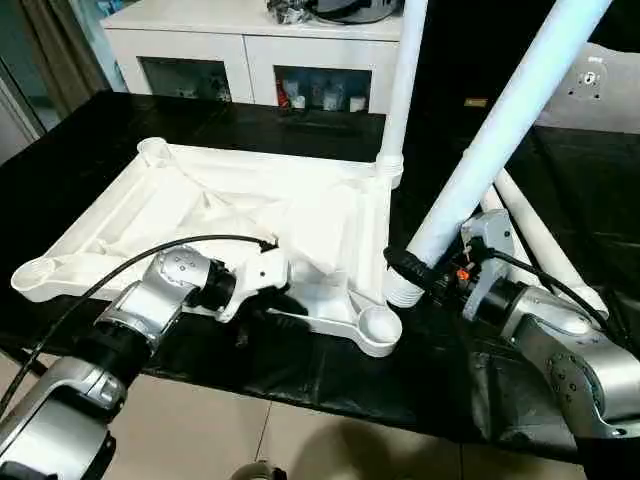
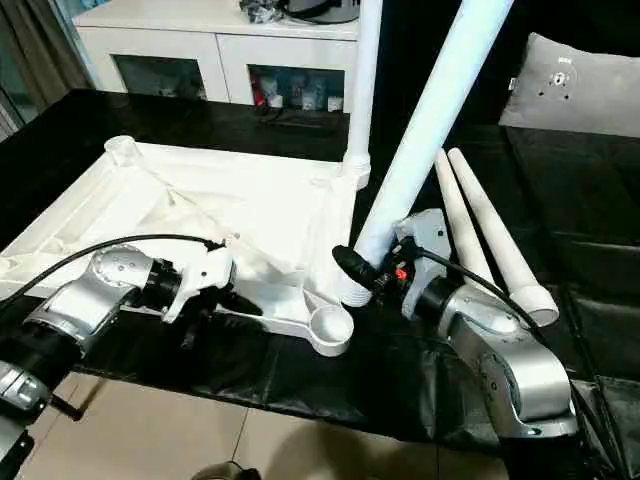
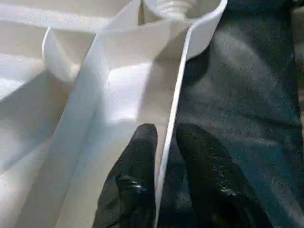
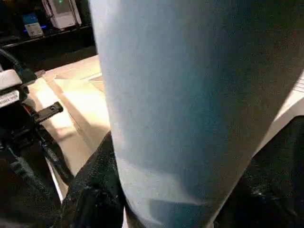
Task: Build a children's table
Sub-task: Insert table leg to table base
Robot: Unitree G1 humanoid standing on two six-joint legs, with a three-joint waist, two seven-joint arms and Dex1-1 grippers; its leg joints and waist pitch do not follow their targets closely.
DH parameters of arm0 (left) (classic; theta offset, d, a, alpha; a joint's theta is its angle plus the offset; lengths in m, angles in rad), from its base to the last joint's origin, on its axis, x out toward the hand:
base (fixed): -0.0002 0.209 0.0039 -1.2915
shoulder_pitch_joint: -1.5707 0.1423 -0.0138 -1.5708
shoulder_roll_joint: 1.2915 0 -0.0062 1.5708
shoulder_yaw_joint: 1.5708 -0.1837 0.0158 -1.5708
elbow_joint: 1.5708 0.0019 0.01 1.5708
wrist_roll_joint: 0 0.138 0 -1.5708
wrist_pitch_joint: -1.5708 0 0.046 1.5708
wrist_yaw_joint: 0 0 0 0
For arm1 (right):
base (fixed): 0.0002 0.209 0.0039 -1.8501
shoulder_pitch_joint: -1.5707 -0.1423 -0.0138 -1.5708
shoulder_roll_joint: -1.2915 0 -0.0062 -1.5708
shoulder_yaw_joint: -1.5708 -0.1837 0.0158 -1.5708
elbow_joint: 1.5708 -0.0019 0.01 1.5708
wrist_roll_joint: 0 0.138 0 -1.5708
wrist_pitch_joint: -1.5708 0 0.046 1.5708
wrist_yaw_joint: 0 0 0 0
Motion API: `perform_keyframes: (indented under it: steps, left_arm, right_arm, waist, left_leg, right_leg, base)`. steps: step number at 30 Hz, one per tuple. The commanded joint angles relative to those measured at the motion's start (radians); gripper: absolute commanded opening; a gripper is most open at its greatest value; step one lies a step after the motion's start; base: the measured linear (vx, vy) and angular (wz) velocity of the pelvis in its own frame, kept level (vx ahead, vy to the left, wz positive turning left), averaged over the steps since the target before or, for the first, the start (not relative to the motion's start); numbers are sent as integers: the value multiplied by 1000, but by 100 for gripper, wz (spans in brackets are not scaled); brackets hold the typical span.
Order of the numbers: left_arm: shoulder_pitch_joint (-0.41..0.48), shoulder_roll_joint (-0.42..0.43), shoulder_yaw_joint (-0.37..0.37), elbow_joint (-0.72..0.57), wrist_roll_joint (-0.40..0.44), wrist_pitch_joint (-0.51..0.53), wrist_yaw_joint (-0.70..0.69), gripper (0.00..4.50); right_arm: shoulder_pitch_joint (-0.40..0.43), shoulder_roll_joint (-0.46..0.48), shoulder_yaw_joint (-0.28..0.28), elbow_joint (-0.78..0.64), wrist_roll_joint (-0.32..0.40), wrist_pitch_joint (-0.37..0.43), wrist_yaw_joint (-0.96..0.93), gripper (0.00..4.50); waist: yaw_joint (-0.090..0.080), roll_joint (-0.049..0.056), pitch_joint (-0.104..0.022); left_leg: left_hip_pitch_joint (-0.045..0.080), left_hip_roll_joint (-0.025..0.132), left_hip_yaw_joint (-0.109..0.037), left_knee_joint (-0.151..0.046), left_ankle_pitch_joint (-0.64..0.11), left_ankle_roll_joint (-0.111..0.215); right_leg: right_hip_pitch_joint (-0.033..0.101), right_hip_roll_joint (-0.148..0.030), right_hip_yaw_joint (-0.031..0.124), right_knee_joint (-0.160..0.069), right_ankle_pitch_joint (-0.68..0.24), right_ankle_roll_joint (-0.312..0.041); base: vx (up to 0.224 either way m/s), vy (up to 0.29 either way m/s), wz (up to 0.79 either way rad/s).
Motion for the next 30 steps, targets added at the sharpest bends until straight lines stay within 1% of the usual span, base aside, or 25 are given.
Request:
perform_keyframes:
  steps: [1, 2, 3, 4, 5, 7, 8, 9, 11, 12, 13, 15, 16, 18, 19, 20, 21, 22, 24, 25, 26, 27, 28, 29, 30]
  left_arm:
    - [-17, 4, -5, 23, 19, -21, -4, 71]
    - [-17, 4, -5, 23, 19, -21, -4, 62]
    - [-22, -10, 7, 45, 20, -32, -9, 46]
    - [-23, -14, 12, 48, 18, -31, -10, 46]
    - [-22, -25, 22, 52, 9, -25, -13, 33]
    - [-20, -35, 29, 50, 2, -4, -10, 25]
    - [-19, -42, 32, 53, 6, 7, -1, 13]
    - [-19, -54, 37, 59, 16, 39, 29, 13]
    - [-19, -65, 42, 65, 22, 51, 59, 1]
    - [-16, -93, 57, 71, 21, 92, 115, 0]
    - [-13, -105, 62, 68, 26, 104, 146, 0]
    - [-1, -127, 72, 51, 30, 133, 197, 0]
    - [11, -134, 74, 37, 31, 132, 209, 0]
    - [29, -141, 76, 14, 34, 123, 217, 0]
    - [37, -143, 77, 2, 36, 118, 217, 0]
    - [42, -144, 77, -6, 35, 111, 212, 0]
    - [46, -144, 77, -12, 33, 105, 209, 0]
    - [55, -141, 75, -27, 33, 93, 194, 0]
    - [68, -134, 67, -51, 35, 83, 169, 0]
    - [70, -118, 50, -56, 54, 56, 156, 0]
    - [70, -117, 50, -56, 54, 55, 156, 0]
    - [70, -110, 47, -50, 56, 26, 142, 0]
    - [70, -109, 54, -52, 49, 29, 135, 0]
    - [70, -108, 55, -53, 49, 28, 134, 0]
    - [68, -106, 56, -52, 47, 27, 127, 0]
  right_arm:
    - [3, -5, -18, -37, 10, 4, 5, 190]
    - [3, -5, -18, -37, 10, 4, 5, 190]
    - [3, -7, -16, -38, 13, 5, 5, 190]
    - [2, -7, -15, -38, 14, 6, 5, 190]
    - [0, -9, -11, -38, 15, 13, 6, 190]
    - [-4, -12, -5, -40, 17, 25, 9, 190]
    - [-7, -14, 1, -45, 22, 38, 14, 190]
    - [-13, -19, 12, -52, 27, 54, 22, 190]
    - [-18, -21, 23, -53, 26, 61, 28, 190]
    - [-27, -24, 43, -52, 19, 70, 33, 190]
    - [-32, -26, 55, -48, 9, 74, 32, 190]
    - [-39, -30, 73, -39, -9, 80, 29, 190]
    - [-44, -31, 76, -25, -18, 88, 20, 190]
    - [-52, -33, 79, -1, -33, 99, 11, 190]
    - [-56, -35, 80, 9, -41, 103, 12, 190]
    - [-59, -40, 84, 18, -51, 97, 17, 190]
    - [-61, -43, 87, 23, -58, 92, 21, 190]
    - [-69, -44, 90, 38, -65, 77, 24, 190]
    - [-84, -46, 96, 60, -72, 61, 26, 190]
    - [-102, -46, 100, 78, -73, 61, 29, 190]
    - [-103, -46, 100, 79, -73, 61, 29, 190]
    - [-115, -52, 110, 92, -75, 69, 42, 190]
    - [-120, -57, 118, 102, -79, 77, 52, 190]
    - [-121, -59, 121, 105, -80, 80, 54, 190]
    - [-122, -62, 126, 110, -82, 80, 61, 190]
  waist:
    - [1, 1, -73]
    - [2, 2, -73]
    - [1, -1, -73]
    - [2, 0, -73]
    - [3, 0, -73]
    - [4, 0, -73]
    - [5, 1, -74]
    - [4, 0, -74]
    - [3, -2, -73]
    - [0, -4, -71]
    - [-1, -5, -71]
    - [-1, -8, -67]
    - [-3, -13, -65]
    - [-7, -9, -64]
    - [-10, -15, -64]
    - [-10, -12, -62]
    - [-10, -11, -63]
    - [-11, -17, -64]
    - [-13, -13, -65]
    - [-13, -18, -65]
    - [-12, -15, -66]
    - [-12, -19, -66]
    - [-11, -16, -67]
    - [-11, -17, -66]
    - [-11, -23, -66]
  left_leg:
    - [29, 51, -23, -67, -213, -15]
    - [30, 51, -23, -67, -210, -14]
    - [29, 51, -22, -67, -204, -10]
    - [29, 50, -22, -66, -202, -9]
    - [29, 51, -21, -65, -197, -6]
    - [28, 52, -21, -65, -194, -3]
    - [29, 53, -22, -64, -194, -2]
    - [28, 52, -22, -64, -188, 3]
    - [26, 52, -22, -64, -187, 6]
    - [26, 51, -22, -64, -190, 6]
    - [27, 50, -21, -63, -192, 7]
    - [28, 49, -21, -63, -210, 7]
    - [27, 49, -20, -64, -213, 6]
    - [30, 49, -23, -67, -229, -1]
    - [30, 50, -23, -68, -230, -2]
    - [33, 50, -23, -69, -241, -3]
    - [33, 51, -23, -70, -245, -6]
    - [32, 50, -22, -69, -240, -5]
    - [31, 51, -23, -70, -228, -2]
    - [33, 51, -21, -69, -226, 0]
    - [30, 50, -22, -69, -217, 4]
    - [30, 50, -22, -68, -210, 7]
    - [31, 50, -20, -68, -206, 7]
    - [31, 51, -20, -68, -205, 8]
    - [31, 51, -19, -69, -201, 10]
  right_leg:
    - [48, -83, 44, -76, -110, -218]
    - [47, -83, 44, -75, -106, -219]
    - [48, -83, 43, -74, -96, -223]
    - [48, -84, 44, -74, -94, -225]
    - [48, -85, 44, -74, -93, -228]
    - [49, -86, 44, -74, -92, -231]
    - [48, -87, 44, -73, -92, -232]
    - [49, -85, 43, -72, -80, -236]
    - [52, -85, 43, -72, -81, -236]
    - [52, -86, 42, -73, -97, -236]
    - [52, -85, 42, -75, -107, -236]
    - [51, -87, 44, -86, -188, -220]
    - [52, -87, 44, -87, -207, -214]
    - [49, -86, 44, -93, -266, -195]
    - [49, -85, 44, -93, -270, -193]
    - [45, -85, 45, -97, -292, -188]
    - [46, -85, 46, -96, -295, -184]
    - [47, -84, 46, -97, -289, -181]
    - [46, -85, 45, -92, -263, -185]
    - [44, -84, 46, -94, -261, -185]
    - [47, -85, 46, -92, -254, -186]
    - [47, -85, 46, -90, -242, -187]
    - [46, -85, 46, -90, -237, -189]
    - [46, -84, 46, -89, -225, -191]
    - [46, -84, 46, -88, -216, -194]
  base:
    - [0, 0, 0]
    - [0, 0, 0]
    - [0, 0, 0]
    - [0, 0, 0]
    - [0, 0, 0]
    - [0, 0, 0]
    - [0, 0, 0]
    - [0, 0, 0]
    - [0, 0, 0]
    - [0, 0, 0]
    - [0, 0, 0]
    - [0, 0, 0]
    - [0, 0, 0]
    - [0, 0, 0]
    - [0, 0, 0]
    - [0, 0, 0]
    - [0, 0, 0]
    - [0, 0, 0]
    - [0, 0, 0]
    - [0, 0, 0]
    - [0, 0, 0]
    - [0, 0, 0]
    - [0, 0, 0]
    - [0, 0, 0]
    - [0, 0, 0]
